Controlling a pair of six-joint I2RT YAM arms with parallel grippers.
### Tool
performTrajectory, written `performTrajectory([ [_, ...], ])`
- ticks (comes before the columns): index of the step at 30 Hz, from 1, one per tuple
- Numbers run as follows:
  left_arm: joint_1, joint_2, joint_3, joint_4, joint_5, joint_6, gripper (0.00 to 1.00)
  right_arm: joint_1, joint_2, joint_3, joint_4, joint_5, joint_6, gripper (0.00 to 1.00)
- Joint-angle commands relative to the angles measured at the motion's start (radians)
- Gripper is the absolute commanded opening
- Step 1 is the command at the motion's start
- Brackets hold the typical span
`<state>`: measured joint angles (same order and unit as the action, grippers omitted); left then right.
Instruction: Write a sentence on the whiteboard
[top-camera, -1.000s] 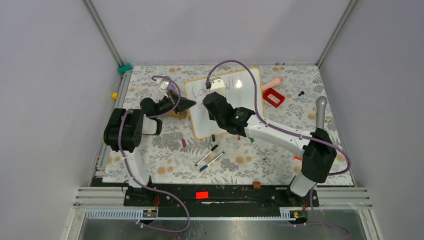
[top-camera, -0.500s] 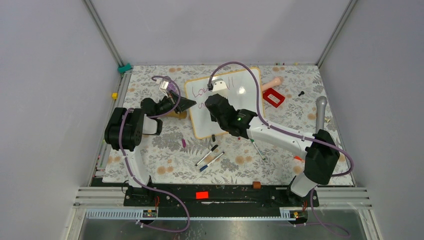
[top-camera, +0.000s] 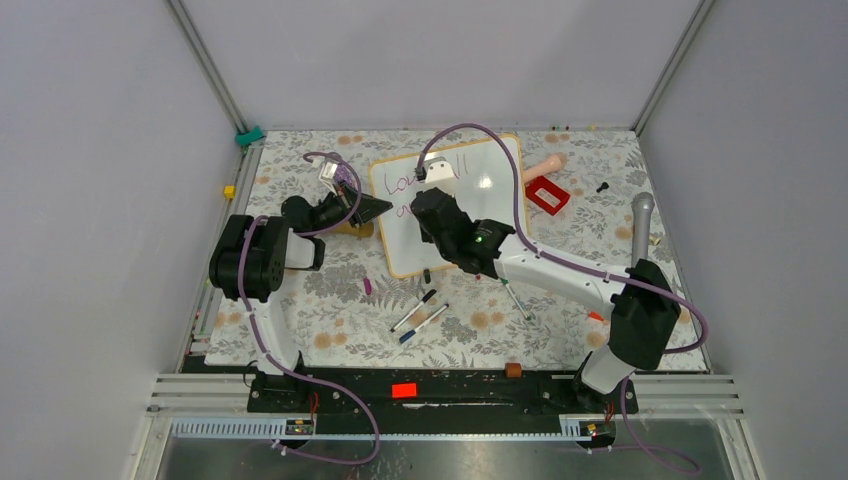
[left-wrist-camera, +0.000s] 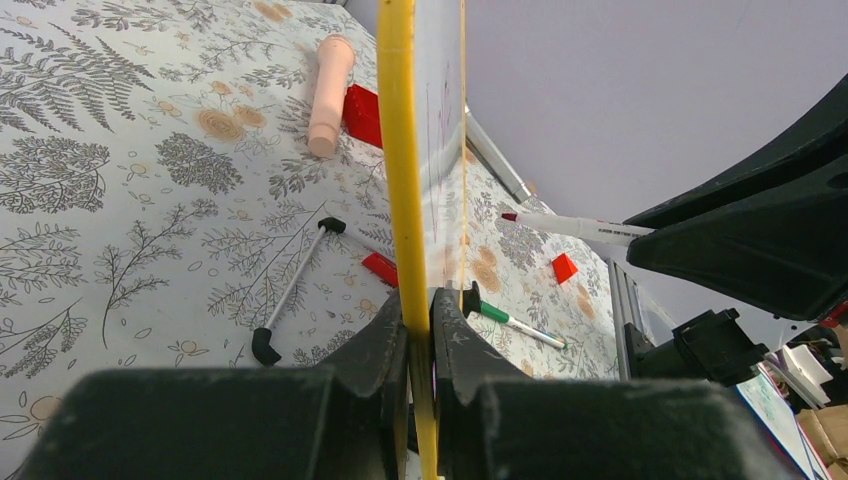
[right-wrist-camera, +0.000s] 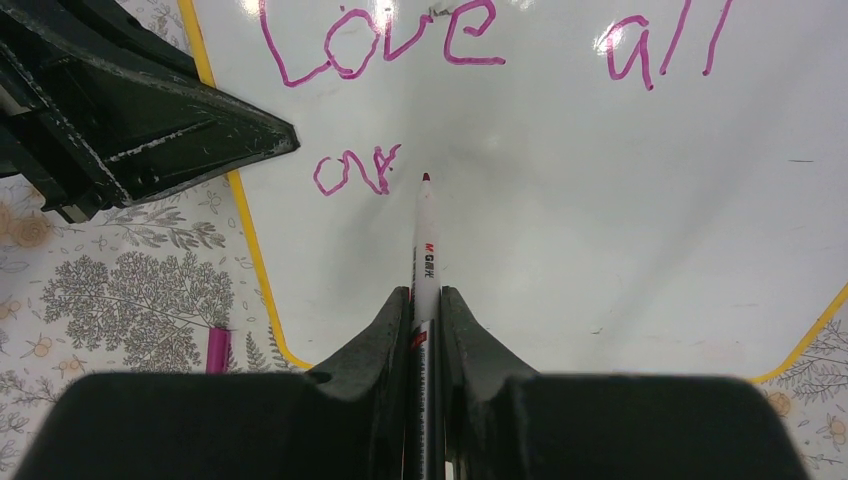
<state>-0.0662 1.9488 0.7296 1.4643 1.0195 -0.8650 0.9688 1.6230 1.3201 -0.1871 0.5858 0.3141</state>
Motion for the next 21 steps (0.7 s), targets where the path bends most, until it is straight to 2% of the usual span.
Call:
performTrajectory([
  [1, -0.014, 0.055, -0.006, 0.01, 0.03, 0.155, 0.0, 0.008, -0.048, -0.033, 0.076, 0.02, -0.01, 0.0],
  [7, -0.014, 0.054, -0.012, 0.01, 0.03, 0.165, 0.0, 0.008, -0.074, -0.107, 0.177, 0.01, -0.018, 0.0],
  [21, -0.015, 0.034, -0.036, 0.011, 0.016, 0.187, 0.0, 0.008, -0.092, -0.124, 0.176, -0.009, -0.017, 0.0],
])
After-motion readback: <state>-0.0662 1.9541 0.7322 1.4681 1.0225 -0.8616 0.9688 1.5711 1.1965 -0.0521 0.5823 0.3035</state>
